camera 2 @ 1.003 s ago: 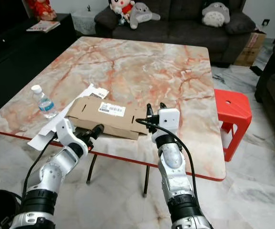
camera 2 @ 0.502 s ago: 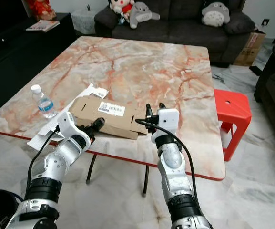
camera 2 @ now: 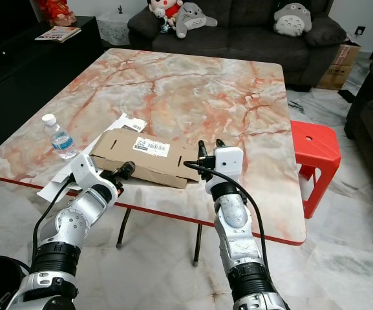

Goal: Picking trash to rubbish bin

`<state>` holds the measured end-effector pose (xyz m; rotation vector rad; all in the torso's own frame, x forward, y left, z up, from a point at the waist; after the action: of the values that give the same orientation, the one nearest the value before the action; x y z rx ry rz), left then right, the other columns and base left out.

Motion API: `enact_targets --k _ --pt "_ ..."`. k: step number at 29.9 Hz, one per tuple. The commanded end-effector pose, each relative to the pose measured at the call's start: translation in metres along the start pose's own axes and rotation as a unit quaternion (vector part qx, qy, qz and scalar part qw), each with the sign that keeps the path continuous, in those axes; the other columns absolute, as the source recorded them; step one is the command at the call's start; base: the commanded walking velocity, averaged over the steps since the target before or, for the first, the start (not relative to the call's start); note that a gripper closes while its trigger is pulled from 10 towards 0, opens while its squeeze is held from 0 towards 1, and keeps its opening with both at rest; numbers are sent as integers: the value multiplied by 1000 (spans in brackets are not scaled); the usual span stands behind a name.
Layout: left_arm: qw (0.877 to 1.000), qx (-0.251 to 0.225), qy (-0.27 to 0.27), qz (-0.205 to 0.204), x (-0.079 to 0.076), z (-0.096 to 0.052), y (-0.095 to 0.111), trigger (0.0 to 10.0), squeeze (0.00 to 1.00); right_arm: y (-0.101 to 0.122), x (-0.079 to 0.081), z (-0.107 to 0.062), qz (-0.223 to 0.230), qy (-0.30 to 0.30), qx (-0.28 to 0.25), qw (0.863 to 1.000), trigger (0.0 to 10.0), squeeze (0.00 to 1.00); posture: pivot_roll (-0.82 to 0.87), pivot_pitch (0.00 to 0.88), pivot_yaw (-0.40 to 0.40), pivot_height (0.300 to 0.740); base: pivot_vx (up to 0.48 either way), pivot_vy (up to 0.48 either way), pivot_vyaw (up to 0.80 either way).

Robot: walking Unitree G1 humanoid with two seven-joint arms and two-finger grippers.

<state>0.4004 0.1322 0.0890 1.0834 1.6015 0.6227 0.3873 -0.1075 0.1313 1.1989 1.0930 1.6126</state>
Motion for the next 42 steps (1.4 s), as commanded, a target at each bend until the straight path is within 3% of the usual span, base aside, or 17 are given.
enact_targets --k 1,5,27,36,37,38,39,42 --pt "1000 -1 8 4 1 1 1 10000 0 2 2 2 2 4 1 1000 10000 0 83 34 -16 740 0 0 0" --pt "1000 -2 14 21 1 5 0 10000 0 2 2 2 2 4 0 1000 10000 0 79 35 -17 740 0 0 0" --pt "999 -26 38 -11 -3 24 11 10000 0 3 3 2 0 10 2 1000 10000 0 63 34 -32 740 0 0 0" --pt "999 -23 23 -26 -18 32 6 10000 0 4 1 1 -1 9 3 1000 10000 0 52 30 -37 740 0 0 0" --pt "999 -23 19 -30 -21 33 6 9725 0 4 1 1 -2 9 3 1000 10000 0 52 30 -37 740 0 0 0" --pt "999 -23 19 -30 -22 33 5 2431 0 4 1 1 -2 9 3 1000 10000 0 51 29 -37 740 0 0 0" --pt "999 -24 18 -31 -24 34 5 0 0 4 1 1 -1 9 3 1000 10000 0 51 29 -37 740 0 0 0" --pt "999 -27 12 -34 -29 35 5 0 0 4 1 1 -2 9 3 1000 10000 0 51 29 -37 740 0 0 0"
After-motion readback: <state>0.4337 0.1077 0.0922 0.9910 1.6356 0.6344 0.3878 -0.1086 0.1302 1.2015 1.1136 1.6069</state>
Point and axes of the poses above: a point about 5 cm out from each wrist's last joint towards the gripper, its own z axis pointing out of the wrist towards the gripper, its own y axis along the axis of the wrist's last joint, x = y × z, the point moved 6 cm from there along z, pointing out of the wrist towards the gripper, and after that the axes turned 14 degrees about z, right-handed, at the moved point
